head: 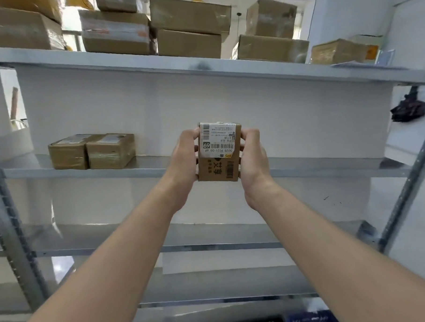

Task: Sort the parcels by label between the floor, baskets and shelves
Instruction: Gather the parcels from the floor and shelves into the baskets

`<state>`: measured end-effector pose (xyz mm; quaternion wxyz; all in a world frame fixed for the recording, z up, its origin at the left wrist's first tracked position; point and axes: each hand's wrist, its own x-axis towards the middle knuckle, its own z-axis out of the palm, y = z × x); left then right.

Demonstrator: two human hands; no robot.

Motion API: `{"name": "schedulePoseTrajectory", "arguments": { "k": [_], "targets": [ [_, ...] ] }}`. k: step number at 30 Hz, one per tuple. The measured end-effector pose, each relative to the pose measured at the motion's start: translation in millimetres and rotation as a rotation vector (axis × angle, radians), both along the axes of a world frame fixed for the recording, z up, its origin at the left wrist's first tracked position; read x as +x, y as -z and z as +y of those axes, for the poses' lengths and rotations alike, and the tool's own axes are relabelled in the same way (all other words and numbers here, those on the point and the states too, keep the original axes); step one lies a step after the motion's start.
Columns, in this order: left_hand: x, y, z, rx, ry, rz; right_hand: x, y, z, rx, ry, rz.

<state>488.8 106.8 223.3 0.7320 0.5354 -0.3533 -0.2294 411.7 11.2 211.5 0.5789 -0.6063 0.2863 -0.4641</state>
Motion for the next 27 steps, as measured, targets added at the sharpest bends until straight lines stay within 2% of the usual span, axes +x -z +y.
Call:
{"name": "schedulePoseTrajectory", "arguments": {
  "k": [8, 15, 21, 27],
  "targets": [
    [-8.7, 26.1, -23.9, 0.083, 0.182, 0.017, -20.6, 30.7, 1.7, 0.039, 0.215, 0.007],
    [-52.2, 43.5, -49.2, 0.139, 0.324, 0.017, -78.5, 49.6, -11.7, 0.085, 0.363, 0.043],
    [-113.1, 55.2, -76.7, 0.149, 0.378, 0.006, -143.8, 58.5, -33.4, 0.106, 0.416, 0.051],
    [-186.6, 82.4, -114.0, 0.171, 0.353, 0.028, -215.5, 84.9, -76.2, 0.129, 0.369, 0.115]
  ]
}}
